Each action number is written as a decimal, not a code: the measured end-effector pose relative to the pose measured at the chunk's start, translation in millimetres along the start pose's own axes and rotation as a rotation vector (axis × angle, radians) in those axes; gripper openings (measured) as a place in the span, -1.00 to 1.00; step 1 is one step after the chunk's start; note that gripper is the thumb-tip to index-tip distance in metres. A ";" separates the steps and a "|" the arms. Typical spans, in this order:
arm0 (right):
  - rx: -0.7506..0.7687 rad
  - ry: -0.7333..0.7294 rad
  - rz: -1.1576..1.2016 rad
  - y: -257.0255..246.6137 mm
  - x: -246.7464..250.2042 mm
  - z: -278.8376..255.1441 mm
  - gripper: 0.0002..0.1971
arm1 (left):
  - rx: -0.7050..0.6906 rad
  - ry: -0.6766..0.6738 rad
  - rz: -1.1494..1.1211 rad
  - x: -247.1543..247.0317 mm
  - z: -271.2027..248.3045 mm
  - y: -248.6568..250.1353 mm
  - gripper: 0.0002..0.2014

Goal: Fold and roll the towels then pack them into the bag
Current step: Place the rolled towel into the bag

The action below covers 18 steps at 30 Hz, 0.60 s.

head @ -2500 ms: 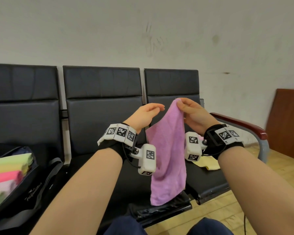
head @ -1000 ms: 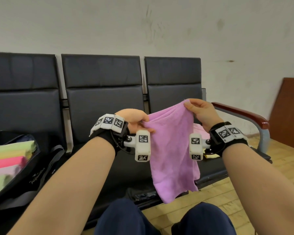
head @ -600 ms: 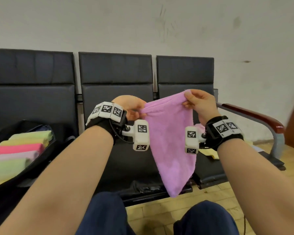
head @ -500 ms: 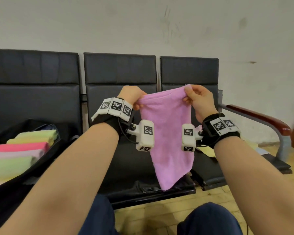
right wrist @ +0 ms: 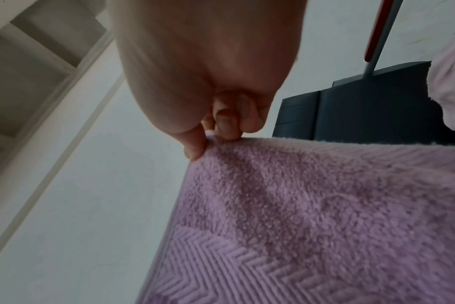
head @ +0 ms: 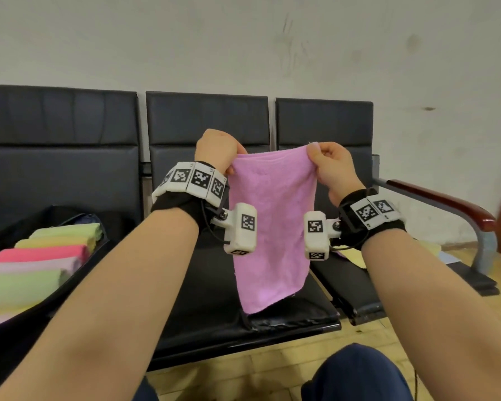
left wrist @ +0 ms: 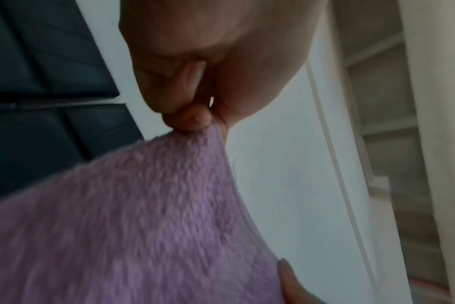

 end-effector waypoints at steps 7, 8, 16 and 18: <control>-0.037 0.034 -0.084 -14.4 14.5 -12.8 -0.81 | -0.010 -0.150 -0.025 2.2 -15.1 20.9 -0.76; -0.048 0.037 -0.090 -17.9 16.4 -15.2 -0.82 | -0.093 -0.194 0.085 4.8 -19.1 26.7 -0.76; -0.047 0.050 -0.030 -58.3 24.4 -20.0 -0.79 | -0.178 -0.182 -0.085 43.4 -7.5 44.3 -0.80; -0.056 0.053 -0.007 -58.4 20.4 -10.6 -0.78 | -0.126 -0.125 -0.211 48.6 3.5 39.6 -0.70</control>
Point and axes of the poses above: each hand's wrist, its own z-axis towards the middle knuckle, its own x-axis out of the back of the hand, y = z × x, the point moved 6 cm from there along z, towards the middle knuckle, and after that the axes turned 14 degrees about -x, right-handed, at the moved point
